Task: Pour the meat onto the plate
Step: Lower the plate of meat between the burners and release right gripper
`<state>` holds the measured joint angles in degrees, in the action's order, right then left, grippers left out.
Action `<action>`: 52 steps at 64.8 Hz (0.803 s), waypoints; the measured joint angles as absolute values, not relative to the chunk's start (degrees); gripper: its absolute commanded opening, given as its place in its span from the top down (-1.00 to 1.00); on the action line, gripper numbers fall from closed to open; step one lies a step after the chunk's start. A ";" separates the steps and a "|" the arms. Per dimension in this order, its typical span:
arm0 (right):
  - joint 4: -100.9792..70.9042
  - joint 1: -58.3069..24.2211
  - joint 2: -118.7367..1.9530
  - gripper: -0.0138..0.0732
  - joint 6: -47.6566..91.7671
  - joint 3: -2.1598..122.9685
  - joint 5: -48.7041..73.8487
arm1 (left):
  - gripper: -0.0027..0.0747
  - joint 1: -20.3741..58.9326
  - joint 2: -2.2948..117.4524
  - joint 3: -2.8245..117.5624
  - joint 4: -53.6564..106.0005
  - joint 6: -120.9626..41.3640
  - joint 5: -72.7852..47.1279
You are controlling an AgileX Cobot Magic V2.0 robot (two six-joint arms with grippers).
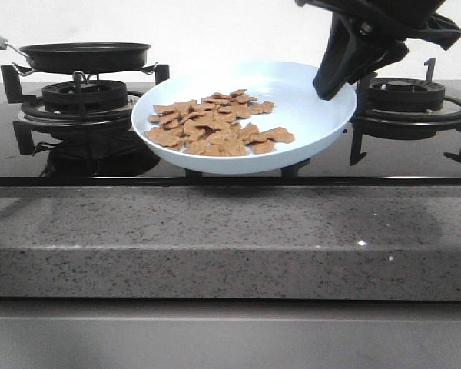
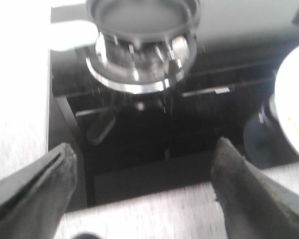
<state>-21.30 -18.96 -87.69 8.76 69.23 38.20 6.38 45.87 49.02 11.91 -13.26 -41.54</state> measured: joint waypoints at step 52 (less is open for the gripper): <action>-21.30 -18.96 -87.69 0.84 8.76 69.23 38.20 | -0.48 6.38 43.59 47.58 11.77 -13.13 -41.54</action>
